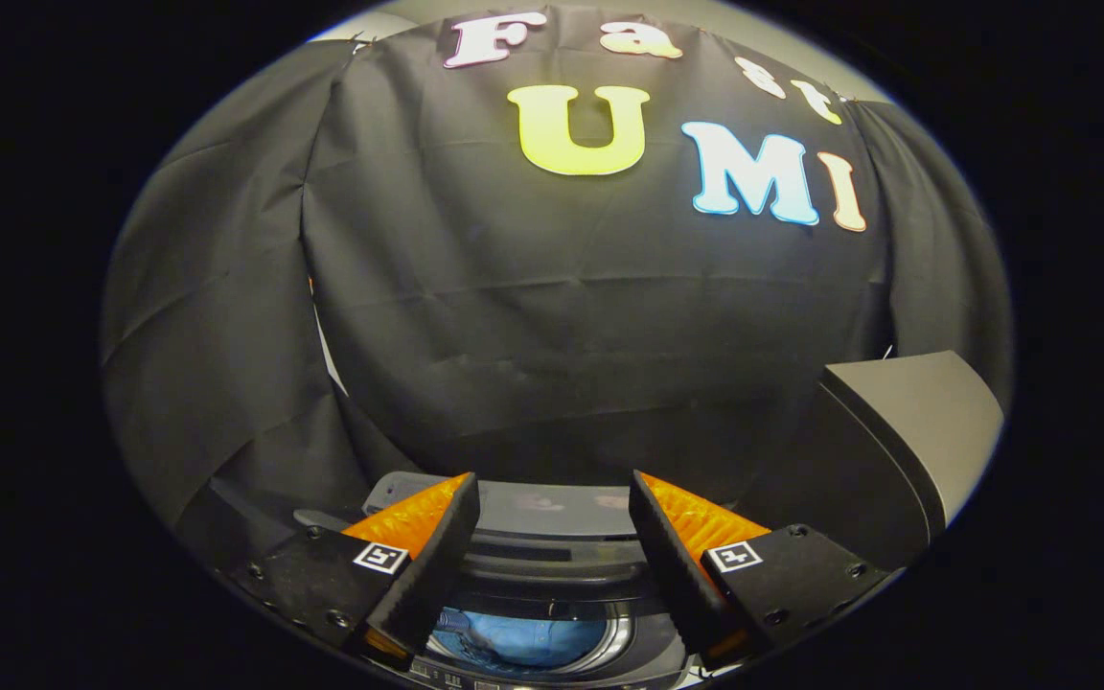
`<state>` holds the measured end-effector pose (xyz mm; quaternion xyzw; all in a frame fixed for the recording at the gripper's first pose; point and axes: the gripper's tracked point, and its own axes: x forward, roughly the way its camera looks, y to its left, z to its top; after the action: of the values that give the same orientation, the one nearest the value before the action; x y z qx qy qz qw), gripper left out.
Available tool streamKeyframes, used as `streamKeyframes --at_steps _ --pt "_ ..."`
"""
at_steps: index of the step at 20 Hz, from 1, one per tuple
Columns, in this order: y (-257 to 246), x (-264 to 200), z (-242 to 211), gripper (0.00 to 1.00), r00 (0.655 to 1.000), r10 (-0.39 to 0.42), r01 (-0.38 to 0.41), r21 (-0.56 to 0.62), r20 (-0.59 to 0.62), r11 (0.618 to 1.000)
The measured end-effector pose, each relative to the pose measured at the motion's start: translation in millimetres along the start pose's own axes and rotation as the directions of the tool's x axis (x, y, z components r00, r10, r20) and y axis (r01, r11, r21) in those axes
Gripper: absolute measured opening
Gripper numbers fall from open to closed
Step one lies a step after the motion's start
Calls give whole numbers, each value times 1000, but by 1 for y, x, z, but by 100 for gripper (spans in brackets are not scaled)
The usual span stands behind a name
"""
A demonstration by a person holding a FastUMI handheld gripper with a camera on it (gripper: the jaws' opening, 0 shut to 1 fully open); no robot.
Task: Put the clothes into the washing machine and then close the washing machine lid.
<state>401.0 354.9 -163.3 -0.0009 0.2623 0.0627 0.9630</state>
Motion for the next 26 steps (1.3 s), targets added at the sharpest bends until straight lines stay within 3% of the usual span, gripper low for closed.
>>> streamKeyframes --at_steps 7,15,26 --pt "3 1 -9 97 999 24 -24 11 -44 1000" --pt "11 -6 -5 97 998 69 -69 -23 -15 997" --pt "-9 -104 -5 97 969 184 -179 -39 167 983"
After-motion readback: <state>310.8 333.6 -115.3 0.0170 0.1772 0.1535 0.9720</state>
